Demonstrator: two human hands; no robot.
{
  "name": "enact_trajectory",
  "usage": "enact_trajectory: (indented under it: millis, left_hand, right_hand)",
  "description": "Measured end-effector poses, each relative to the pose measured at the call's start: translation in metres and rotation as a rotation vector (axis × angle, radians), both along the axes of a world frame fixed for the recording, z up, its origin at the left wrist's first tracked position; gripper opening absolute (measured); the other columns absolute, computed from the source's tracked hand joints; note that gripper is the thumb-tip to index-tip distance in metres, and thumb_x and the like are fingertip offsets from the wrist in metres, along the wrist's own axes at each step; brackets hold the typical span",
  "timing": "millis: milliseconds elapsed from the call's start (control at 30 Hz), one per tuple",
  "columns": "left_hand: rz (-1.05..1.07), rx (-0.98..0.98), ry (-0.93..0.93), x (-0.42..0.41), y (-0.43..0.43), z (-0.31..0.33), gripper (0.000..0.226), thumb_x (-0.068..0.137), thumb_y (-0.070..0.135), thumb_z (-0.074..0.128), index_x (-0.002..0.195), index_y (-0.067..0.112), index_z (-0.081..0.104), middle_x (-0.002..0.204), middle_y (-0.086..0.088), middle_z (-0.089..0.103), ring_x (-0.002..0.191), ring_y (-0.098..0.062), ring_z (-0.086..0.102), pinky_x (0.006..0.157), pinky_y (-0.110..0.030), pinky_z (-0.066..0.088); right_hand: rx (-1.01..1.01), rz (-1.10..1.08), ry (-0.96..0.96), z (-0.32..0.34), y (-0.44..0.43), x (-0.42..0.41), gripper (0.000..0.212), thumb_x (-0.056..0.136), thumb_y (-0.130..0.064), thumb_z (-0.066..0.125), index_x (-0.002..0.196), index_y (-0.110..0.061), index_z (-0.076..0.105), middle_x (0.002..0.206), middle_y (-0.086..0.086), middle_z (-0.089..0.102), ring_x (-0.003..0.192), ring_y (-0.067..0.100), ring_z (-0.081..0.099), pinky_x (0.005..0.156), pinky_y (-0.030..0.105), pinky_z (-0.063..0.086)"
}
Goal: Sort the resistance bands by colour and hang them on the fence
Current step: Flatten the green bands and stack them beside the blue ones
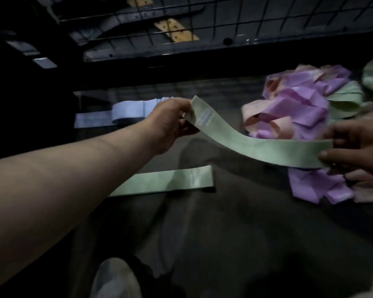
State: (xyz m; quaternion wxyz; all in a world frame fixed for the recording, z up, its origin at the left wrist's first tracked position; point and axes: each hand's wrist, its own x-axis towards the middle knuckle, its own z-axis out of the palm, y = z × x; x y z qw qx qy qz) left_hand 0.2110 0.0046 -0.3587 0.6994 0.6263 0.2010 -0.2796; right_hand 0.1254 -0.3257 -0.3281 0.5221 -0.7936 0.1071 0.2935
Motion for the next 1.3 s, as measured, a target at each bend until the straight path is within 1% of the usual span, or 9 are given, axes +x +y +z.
enact_trajectory:
  millis: [100,167,233,333,533,767,900,1033,1300]
  left_hand:
    - [0.043,-0.124,0.028,-0.013,0.035,-0.002,0.017,0.088,0.004,0.046,0.085,0.011,0.062,0.086,-0.010,0.060,0.074,-0.021,0.061,0.079,-0.036,0.060]
    - [-0.083,-0.169,-0.001,-0.022,0.044,0.001,0.021,0.088,0.007,0.047,0.082,0.015,0.065,0.083,-0.007,0.059,0.077,-0.020,0.056,0.074,-0.034,0.058]
    - [-0.161,-0.163,-0.001,-0.034,0.040,0.008,0.016,0.084,0.007,0.052,0.083,0.016,0.066,0.075,-0.003,0.060,0.069,-0.015,0.057,0.062,-0.026,0.053]
    - [-0.330,-0.135,0.023,-0.069,0.013,0.011,0.015,0.085,0.002,0.063,0.093,0.015,0.067,0.070,0.000,0.063,0.059,-0.009,0.058,0.054,-0.021,0.048]
    - [-0.469,-0.263,0.181,-0.135,-0.020,0.007,0.051,0.076,0.012,0.076,0.119,0.015,0.048,0.075,0.001,0.059,0.059,-0.009,0.052,0.055,-0.025,0.042]
    - [-0.633,-0.669,0.390,-0.144,0.025,0.024,0.021,0.097,0.021,0.050,0.113,0.012,0.058,0.095,0.002,0.069,0.090,-0.006,0.064,0.088,-0.020,0.048]
    - [-0.803,-0.476,0.296,-0.151,0.064,0.005,0.016,0.090,0.009,0.063,0.104,0.016,0.067,0.094,0.003,0.072,0.084,-0.007,0.068,0.082,-0.023,0.054]
    - [-0.684,-0.225,0.295,-0.144,0.114,-0.008,0.019,0.080,0.005,0.072,0.098,0.009,0.069,0.085,-0.007,0.071,0.069,-0.014,0.068,0.063,-0.025,0.056]
    - [-0.364,0.439,0.136,-0.090,0.207,0.005,0.038,0.057,0.021,0.088,0.087,0.007,0.071,0.073,-0.005,0.071,0.060,-0.010,0.064,0.051,-0.016,0.050]
  right_hand:
    - [-0.088,0.324,0.015,-0.004,0.036,-0.014,0.026,0.074,-0.012,0.084,0.076,-0.033,0.069,0.074,0.007,0.074,0.060,0.015,0.070,0.055,0.027,0.057]
    - [-0.157,0.583,0.131,-0.005,0.057,-0.028,0.018,0.075,-0.041,0.080,0.085,-0.042,0.066,0.082,-0.008,0.074,0.069,0.008,0.070,0.069,0.030,0.059]
    - [-0.284,0.787,0.116,-0.006,0.073,-0.034,0.057,0.060,-0.084,0.054,0.098,-0.042,0.057,0.086,-0.025,0.068,0.078,-0.002,0.067,0.072,0.020,0.055]
    - [-0.363,0.693,-0.176,0.013,0.096,-0.031,0.073,0.060,-0.098,0.033,0.116,-0.052,0.042,0.096,-0.029,0.061,0.089,-0.012,0.062,0.072,0.009,0.050]
    - [-0.187,0.634,0.111,0.032,0.127,-0.036,0.077,0.044,-0.100,0.050,0.095,-0.043,0.054,0.084,-0.008,0.071,0.063,0.009,0.063,0.058,0.025,0.050]
    - [0.316,0.369,0.330,0.050,0.146,-0.020,0.032,0.064,-0.037,0.089,0.072,-0.016,0.067,0.060,0.020,0.065,0.045,0.018,0.059,0.042,0.019,0.045]
    - [0.375,-0.001,0.245,0.053,0.156,0.003,0.040,0.052,-0.024,0.086,0.081,-0.005,0.065,0.066,0.015,0.062,0.045,0.015,0.055,0.041,0.020,0.046]
    - [0.418,-0.258,0.223,0.035,0.169,0.025,0.013,0.078,-0.017,0.066,0.086,-0.017,0.054,0.067,0.000,0.055,0.049,0.007,0.050,0.044,0.017,0.044]
    - [0.169,-0.226,0.198,-0.028,0.203,0.011,0.013,0.093,-0.010,0.065,0.084,-0.010,0.056,0.072,0.007,0.062,0.056,0.012,0.062,0.050,0.021,0.051]
